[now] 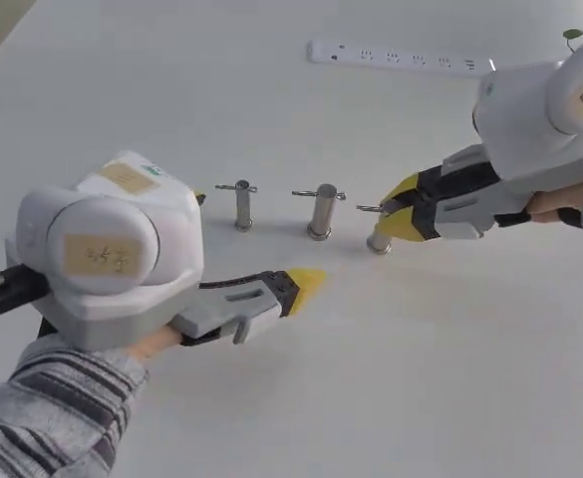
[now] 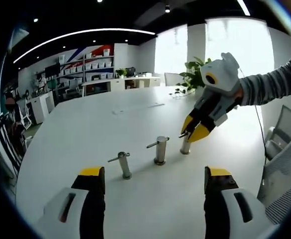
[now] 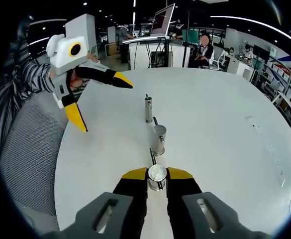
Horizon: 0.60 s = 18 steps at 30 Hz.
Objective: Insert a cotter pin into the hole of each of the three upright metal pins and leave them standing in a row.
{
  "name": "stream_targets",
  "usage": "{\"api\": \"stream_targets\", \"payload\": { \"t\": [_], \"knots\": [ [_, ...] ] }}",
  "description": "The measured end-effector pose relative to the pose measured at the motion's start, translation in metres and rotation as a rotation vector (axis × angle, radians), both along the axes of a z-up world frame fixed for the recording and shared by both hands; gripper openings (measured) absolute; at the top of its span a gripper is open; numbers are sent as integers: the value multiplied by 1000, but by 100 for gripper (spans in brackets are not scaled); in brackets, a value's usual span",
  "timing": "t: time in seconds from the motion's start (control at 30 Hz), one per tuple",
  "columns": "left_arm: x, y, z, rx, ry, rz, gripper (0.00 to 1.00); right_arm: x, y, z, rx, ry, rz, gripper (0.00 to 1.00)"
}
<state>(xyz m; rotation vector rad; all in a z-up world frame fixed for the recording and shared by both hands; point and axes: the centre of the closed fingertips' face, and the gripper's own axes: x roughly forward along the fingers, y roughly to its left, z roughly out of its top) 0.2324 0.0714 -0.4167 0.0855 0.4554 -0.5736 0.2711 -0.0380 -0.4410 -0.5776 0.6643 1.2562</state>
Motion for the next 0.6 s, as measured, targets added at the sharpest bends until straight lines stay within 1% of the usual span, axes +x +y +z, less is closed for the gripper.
{"api": "stream_targets", "payload": {
  "t": [0.07, 0.17, 0.27, 0.37, 0.47, 0.6],
  "knots": [
    [2, 5, 1, -3, -9, 13, 83, 3, -3, 0, -6, -4, -3, 8],
    [3, 11, 1, -1, -8, 28, 85, 5, -5, -1, -10, -6, -9, 8],
    [5, 16, 3, -4, -16, 39, 88, 7, -7, -1, -14, -7, -11, 8],
    [6, 17, 2, -14, -15, 42, 90, 7, -8, -3, -21, -3, -9, 8],
    [5, 17, 0, -12, -4, 40, 92, 8, -9, -5, -29, -2, -9, 8],
    [4, 16, -2, -10, -2, 34, 93, 10, -11, -7, -34, 0, -12, 8]
  ]
}}
